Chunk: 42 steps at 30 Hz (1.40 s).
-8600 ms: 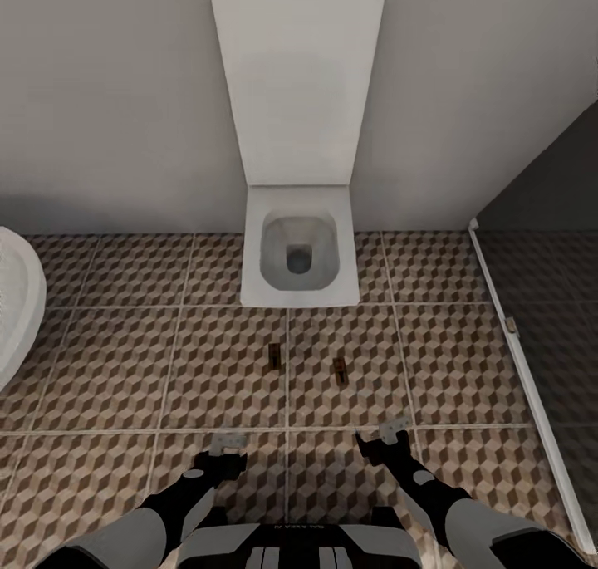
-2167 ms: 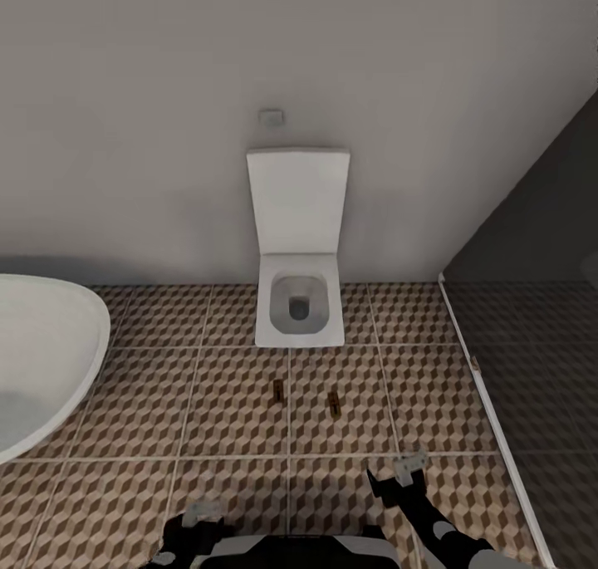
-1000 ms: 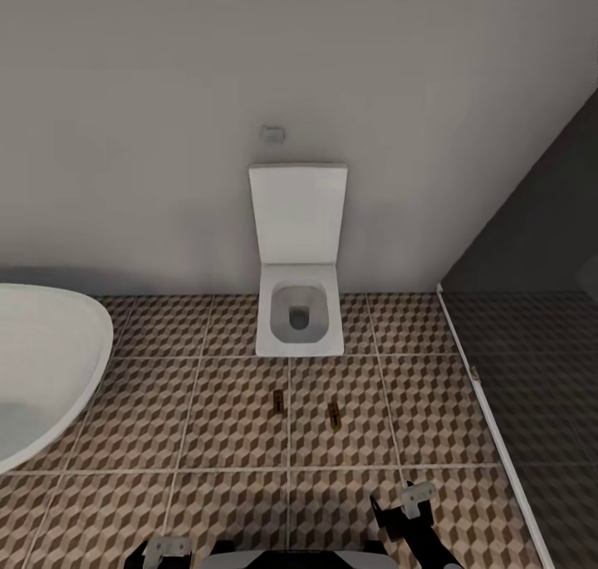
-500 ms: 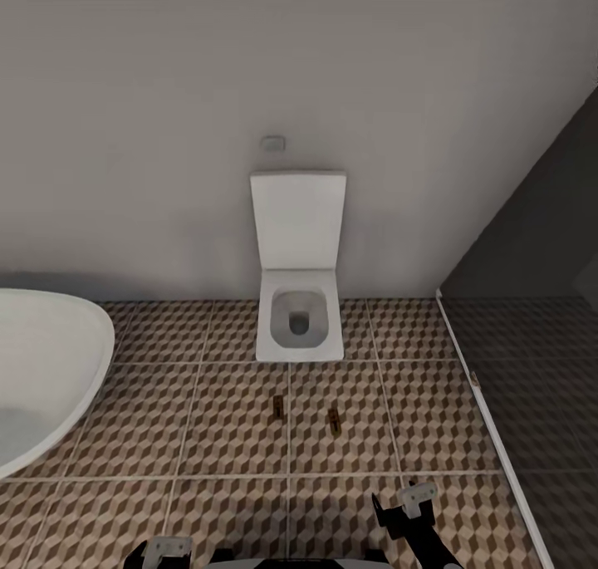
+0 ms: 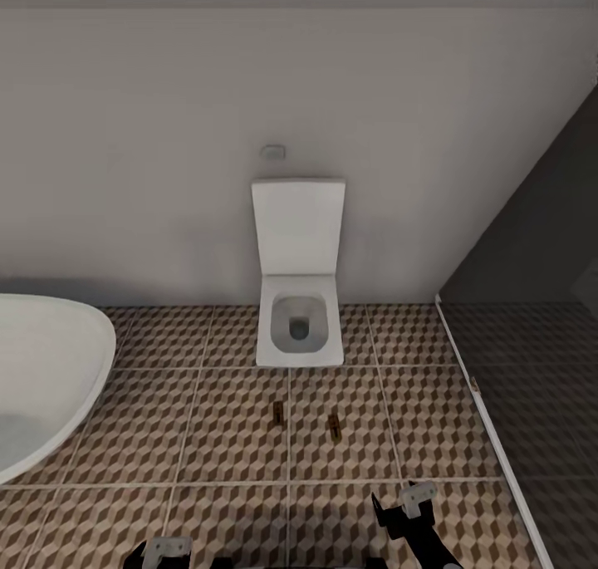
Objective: Take the four mousetraps from the cabinet in the bathroom and place them on the bathroom floor. Make sure all four end up on the same floor surface, and ensure that at least two of them are either under or directly next to the same bathroom sink.
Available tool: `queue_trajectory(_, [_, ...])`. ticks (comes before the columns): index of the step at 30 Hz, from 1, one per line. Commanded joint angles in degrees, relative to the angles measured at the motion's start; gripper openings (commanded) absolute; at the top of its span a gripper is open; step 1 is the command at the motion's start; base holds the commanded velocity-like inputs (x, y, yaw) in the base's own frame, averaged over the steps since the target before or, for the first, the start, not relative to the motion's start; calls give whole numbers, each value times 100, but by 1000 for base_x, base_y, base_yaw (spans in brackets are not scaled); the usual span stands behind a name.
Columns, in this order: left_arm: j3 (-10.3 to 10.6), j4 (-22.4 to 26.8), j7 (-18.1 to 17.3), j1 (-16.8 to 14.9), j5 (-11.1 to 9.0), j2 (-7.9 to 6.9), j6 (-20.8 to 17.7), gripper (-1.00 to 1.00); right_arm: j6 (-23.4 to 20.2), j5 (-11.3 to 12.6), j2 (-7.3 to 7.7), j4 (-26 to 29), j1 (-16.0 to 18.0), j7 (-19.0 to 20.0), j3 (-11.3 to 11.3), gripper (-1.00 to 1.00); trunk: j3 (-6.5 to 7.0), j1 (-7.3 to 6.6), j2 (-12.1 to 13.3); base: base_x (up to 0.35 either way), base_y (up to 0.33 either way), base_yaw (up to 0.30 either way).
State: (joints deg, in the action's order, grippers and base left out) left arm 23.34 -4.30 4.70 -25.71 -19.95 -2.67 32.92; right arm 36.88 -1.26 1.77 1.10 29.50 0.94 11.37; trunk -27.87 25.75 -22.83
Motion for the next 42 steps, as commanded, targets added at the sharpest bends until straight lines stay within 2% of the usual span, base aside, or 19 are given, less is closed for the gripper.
queue_trajectory(1, [48,-19,22,-7,-15,4,28,100,17,-9,0,-5,3,10,-3,100,2,3,-9,0,0,0])
queue_trajectory(42, [48,-19,22,-5,-17,21,22,100,12,-10,-18,-6,3,11,-3,100,374,3,-9,0,0,0])
